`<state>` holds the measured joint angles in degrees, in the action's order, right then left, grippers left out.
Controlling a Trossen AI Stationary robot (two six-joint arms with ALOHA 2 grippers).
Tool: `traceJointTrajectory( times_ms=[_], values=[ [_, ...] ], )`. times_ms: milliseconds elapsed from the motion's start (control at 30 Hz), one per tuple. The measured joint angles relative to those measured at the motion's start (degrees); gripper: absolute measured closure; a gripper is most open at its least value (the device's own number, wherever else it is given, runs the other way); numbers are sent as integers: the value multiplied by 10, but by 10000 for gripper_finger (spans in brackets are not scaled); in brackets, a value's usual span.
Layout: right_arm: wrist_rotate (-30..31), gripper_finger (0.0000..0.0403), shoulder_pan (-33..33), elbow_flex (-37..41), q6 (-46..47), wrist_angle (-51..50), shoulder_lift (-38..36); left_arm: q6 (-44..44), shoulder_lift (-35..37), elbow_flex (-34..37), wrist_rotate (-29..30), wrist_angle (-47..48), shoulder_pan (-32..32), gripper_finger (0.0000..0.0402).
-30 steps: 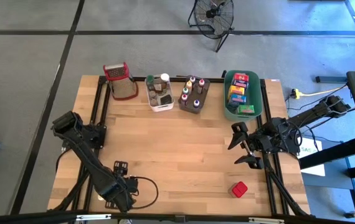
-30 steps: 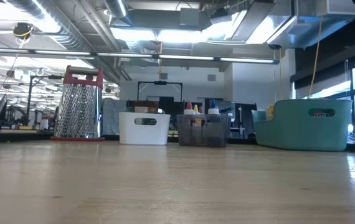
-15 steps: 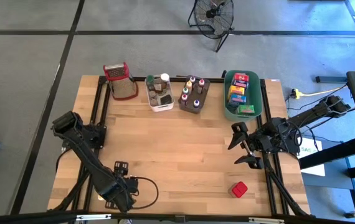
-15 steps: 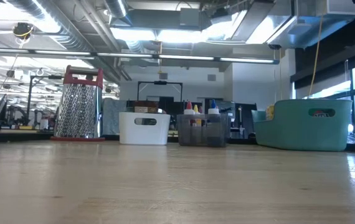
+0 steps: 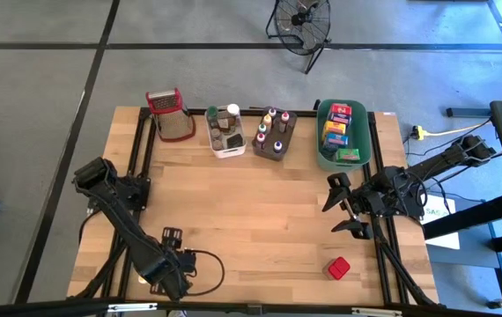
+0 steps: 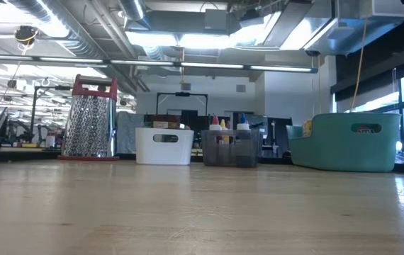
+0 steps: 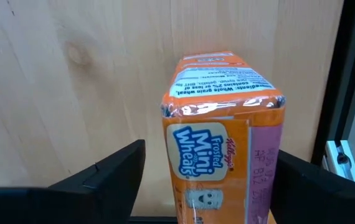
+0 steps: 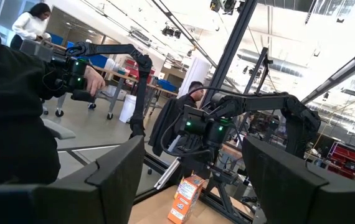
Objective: Pick & Place Kitchen Items
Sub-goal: Put the orange cereal box into the green bin
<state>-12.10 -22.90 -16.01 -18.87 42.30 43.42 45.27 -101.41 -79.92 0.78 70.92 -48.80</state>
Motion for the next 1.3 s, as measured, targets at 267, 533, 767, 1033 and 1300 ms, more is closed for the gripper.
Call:
traceJointTrajectory(
  times_ms=[267,533,767,1033,1300],
  values=[
    [0,130,0,0,0,0,0,5,0,0,-6,3,2,158],
    [24,130,0,0,-7,-9,0,2,0,0,-29,47,8,205],
    [74,130,0,0,-8,-49,0,-8,12,-1,-26,66,31,234],
    [147,129,0,0,52,-55,0,-25,21,-1,-18,67,57,249],
    [169,93,0,0,82,-54,29,-50,21,-7,-19,70,75,252]
  ],
)
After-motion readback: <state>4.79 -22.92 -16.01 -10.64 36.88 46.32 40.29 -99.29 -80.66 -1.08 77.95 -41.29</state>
